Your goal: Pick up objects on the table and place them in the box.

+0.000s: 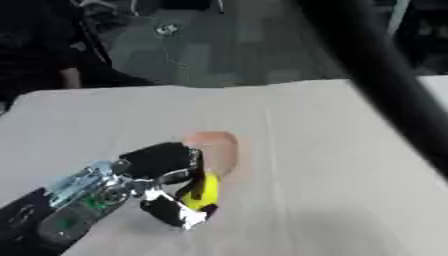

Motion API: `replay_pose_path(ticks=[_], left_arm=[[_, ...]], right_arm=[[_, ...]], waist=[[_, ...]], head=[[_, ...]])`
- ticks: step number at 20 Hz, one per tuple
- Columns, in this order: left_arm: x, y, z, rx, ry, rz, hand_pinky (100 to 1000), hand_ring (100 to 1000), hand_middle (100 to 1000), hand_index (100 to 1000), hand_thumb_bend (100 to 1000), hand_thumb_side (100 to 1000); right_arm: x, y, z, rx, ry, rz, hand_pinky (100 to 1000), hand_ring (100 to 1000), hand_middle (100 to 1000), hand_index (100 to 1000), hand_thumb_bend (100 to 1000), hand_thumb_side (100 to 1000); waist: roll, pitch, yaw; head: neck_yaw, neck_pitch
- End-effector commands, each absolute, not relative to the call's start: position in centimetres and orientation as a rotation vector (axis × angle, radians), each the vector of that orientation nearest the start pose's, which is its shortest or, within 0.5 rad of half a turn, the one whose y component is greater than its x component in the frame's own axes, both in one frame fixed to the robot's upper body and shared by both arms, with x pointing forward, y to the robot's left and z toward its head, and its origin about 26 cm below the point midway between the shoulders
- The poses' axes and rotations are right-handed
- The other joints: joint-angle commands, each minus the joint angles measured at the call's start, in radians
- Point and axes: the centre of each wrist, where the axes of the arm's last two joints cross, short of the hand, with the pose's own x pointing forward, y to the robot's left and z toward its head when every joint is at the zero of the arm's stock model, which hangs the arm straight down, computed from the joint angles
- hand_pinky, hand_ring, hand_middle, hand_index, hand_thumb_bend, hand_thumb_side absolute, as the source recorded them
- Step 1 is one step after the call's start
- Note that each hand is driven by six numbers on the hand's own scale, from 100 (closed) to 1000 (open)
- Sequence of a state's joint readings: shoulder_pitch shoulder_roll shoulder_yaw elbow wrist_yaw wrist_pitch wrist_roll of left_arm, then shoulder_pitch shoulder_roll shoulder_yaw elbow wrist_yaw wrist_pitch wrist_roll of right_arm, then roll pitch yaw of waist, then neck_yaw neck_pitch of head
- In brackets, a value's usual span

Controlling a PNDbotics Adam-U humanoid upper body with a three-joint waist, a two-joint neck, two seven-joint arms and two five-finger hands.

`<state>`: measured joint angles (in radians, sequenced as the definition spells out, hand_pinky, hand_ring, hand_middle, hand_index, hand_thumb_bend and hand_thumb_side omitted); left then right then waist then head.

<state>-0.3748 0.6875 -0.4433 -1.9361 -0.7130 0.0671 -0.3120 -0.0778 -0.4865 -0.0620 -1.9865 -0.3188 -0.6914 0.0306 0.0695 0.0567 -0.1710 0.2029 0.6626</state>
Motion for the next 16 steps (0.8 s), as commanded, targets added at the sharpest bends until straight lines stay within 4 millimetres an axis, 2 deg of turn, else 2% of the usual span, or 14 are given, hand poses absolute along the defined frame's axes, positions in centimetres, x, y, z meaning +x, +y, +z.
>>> replay_pose_path(ticks=[1, 6, 16], left_arm=[[30.2, 23.9, 19.2, 0.903, -1.710, -1.644, 100, 100, 100, 198, 100, 518], [33.0, 25.3, 18.3, 1.014, -1.728, -1.628, 100, 100, 100, 198, 100, 527], [38.5, 27.5, 14.3, 1.099, -1.752, -1.667, 100, 100, 100, 198, 100, 542]], right_arm=[[27.1, -32.3, 16.8, -0.060, 3.487, -0.480, 211, 379, 431, 504, 100, 1000], [27.2, -32.1, 16.8, -0.068, 3.485, -0.503, 209, 379, 432, 505, 100, 1000], [28.0, -31.9, 18.8, -0.144, 3.454, -0.503, 214, 380, 433, 505, 100, 1000]], waist=[[-0.003, -0.011, 0.000], [-0.002, -0.009, -0.006], [0.011, -0.002, -0.064]], head=[[0.010, -0.013], [0.016, -0.015], [0.088, -0.037]])
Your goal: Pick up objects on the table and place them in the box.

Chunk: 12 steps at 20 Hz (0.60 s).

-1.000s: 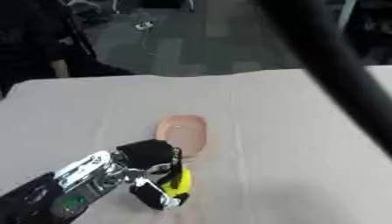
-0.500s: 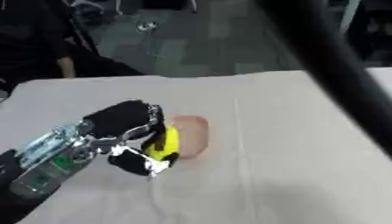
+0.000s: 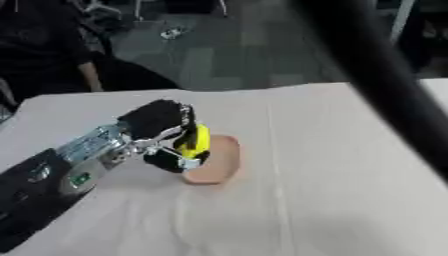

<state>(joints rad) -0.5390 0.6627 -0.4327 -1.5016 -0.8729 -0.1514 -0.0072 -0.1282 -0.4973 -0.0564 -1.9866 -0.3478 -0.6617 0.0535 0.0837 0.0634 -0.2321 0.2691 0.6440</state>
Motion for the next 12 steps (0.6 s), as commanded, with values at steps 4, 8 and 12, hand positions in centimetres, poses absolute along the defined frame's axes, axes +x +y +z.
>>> replay_pose_path(ticks=[4, 8, 12], left_arm=[[40.4, 28.1, 12.8, 1.112, -1.758, -1.681, 100, 100, 100, 226, 100, 597], [41.3, 29.2, 10.5, 1.101, -1.478, -1.811, 583, 643, 699, 667, 100, 972], [41.2, 28.8, 10.2, 1.022, -1.179, -1.945, 1000, 973, 932, 870, 534, 1000]], right_arm=[[28.2, -32.0, 19.4, -0.181, 3.444, -0.498, 214, 380, 432, 505, 100, 1000], [28.2, -32.1, 19.6, -0.200, 3.442, -0.500, 214, 380, 433, 505, 100, 1000], [28.1, -32.4, 19.6, -0.213, 3.449, -0.425, 218, 379, 434, 507, 100, 1000]], waist=[[-0.001, -0.006, -0.021], [0.000, -0.006, -0.024], [-0.001, -0.007, -0.018]], head=[[0.039, -0.026], [0.050, -0.024], [0.054, -0.012]])
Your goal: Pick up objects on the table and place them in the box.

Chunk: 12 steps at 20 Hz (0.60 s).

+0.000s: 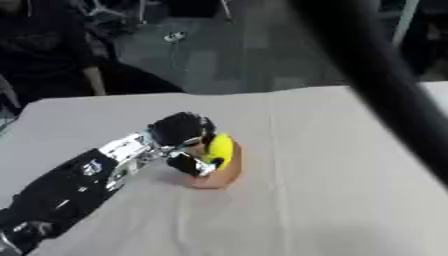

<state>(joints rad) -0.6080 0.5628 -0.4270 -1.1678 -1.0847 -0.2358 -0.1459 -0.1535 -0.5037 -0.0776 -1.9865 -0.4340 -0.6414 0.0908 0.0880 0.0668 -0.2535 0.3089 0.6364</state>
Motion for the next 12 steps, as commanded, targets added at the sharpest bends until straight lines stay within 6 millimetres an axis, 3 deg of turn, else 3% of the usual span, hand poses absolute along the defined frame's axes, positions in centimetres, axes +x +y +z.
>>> replay_pose_path(ticks=[1, 7, 9, 12], left_arm=[[41.0, 28.5, 10.6, 1.004, -1.143, -1.962, 1000, 1000, 989, 922, 607, 1000], [38.8, 26.6, 14.1, 0.993, -1.211, -1.920, 1000, 1000, 998, 923, 609, 1000], [37.8, 26.2, 15.7, 1.032, -1.275, -1.870, 1000, 1000, 1000, 921, 567, 1000], [36.4, 25.9, 18.2, 1.132, -1.295, -1.828, 1000, 1000, 996, 909, 607, 1000]], right_arm=[[28.1, -32.4, 19.5, -0.213, 3.452, -0.411, 218, 379, 433, 507, 100, 1000], [27.8, -32.7, 19.0, -0.178, 3.465, -0.396, 215, 378, 433, 507, 100, 1000], [27.7, -32.7, 18.8, -0.161, 3.472, -0.404, 214, 379, 433, 507, 100, 1000], [27.5, -32.7, 18.3, -0.133, 3.482, -0.419, 212, 379, 433, 507, 100, 1000]], waist=[[-0.005, -0.011, 0.006], [-0.010, -0.012, 0.027], [-0.012, -0.013, 0.036], [-0.015, -0.015, 0.050]], head=[[0.014, -0.002], [0.007, 0.002], [0.003, 0.002], [-0.002, 0.001]])
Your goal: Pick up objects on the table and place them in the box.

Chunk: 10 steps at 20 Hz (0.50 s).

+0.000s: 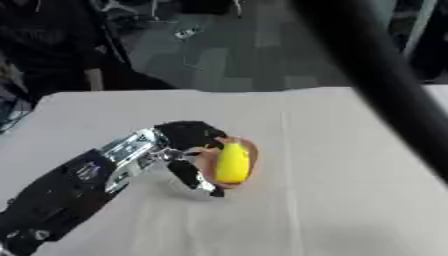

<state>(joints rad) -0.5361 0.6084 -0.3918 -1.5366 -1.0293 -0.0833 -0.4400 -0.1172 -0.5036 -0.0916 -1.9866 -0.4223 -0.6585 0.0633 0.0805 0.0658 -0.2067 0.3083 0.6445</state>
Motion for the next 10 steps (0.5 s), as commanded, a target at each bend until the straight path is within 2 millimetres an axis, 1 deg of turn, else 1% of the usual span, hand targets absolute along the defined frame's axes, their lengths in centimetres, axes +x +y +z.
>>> replay_pose_path(ticks=[1, 2, 4, 6, 7, 8, 10], left_arm=[[36.0, 25.9, 18.9, 1.156, -1.289, -1.821, 1000, 1000, 993, 905, 605, 1000], [35.6, 25.9, 19.5, 1.175, -1.288, -1.808, 1000, 1000, 994, 906, 605, 1000], [34.4, 25.9, 20.8, 1.193, -1.307, -1.776, 1000, 1000, 983, 896, 573, 1000], [32.5, 26.1, 22.0, 1.206, -1.358, -1.727, 1000, 975, 964, 887, 535, 1000], [31.6, 26.1, 22.5, 1.212, -1.381, -1.702, 1000, 955, 958, 879, 466, 1000], [30.6, 26.5, 22.8, 1.223, -1.405, -1.651, 1000, 938, 949, 870, 485, 1000], [29.7, 27.4, 22.2, 1.224, -1.449, -1.564, 1000, 919, 949, 870, 438, 1000]], right_arm=[[27.5, -32.7, 18.1, -0.125, 3.483, -0.423, 212, 379, 433, 507, 100, 1000], [27.4, -32.7, 18.0, -0.115, 3.486, -0.427, 212, 379, 433, 507, 100, 1000], [27.3, -32.7, 17.7, -0.095, 3.491, -0.431, 211, 379, 434, 507, 100, 1000], [27.3, -32.7, 17.4, -0.072, 3.495, -0.426, 211, 379, 434, 508, 100, 1000], [27.2, -32.7, 17.4, -0.063, 3.496, -0.423, 211, 379, 434, 508, 100, 1000], [27.1, -32.8, 17.2, -0.047, 3.499, -0.417, 210, 379, 434, 508, 100, 1000], [27.0, -32.8, 16.8, -0.015, 3.507, -0.414, 208, 379, 434, 508, 100, 1000]], waist=[[-0.008, -0.015, 0.006], [-0.009, -0.015, 0.011], [-0.011, -0.016, 0.021], [-0.012, -0.015, 0.031], [-0.012, -0.015, 0.034], [-0.014, -0.014, 0.042], [-0.018, -0.013, 0.056]], head=[[-0.003, -0.007], [-0.006, -0.009], [-0.009, -0.010], [-0.014, -0.010], [-0.015, -0.009], [-0.021, -0.008], [-0.038, -0.009]])
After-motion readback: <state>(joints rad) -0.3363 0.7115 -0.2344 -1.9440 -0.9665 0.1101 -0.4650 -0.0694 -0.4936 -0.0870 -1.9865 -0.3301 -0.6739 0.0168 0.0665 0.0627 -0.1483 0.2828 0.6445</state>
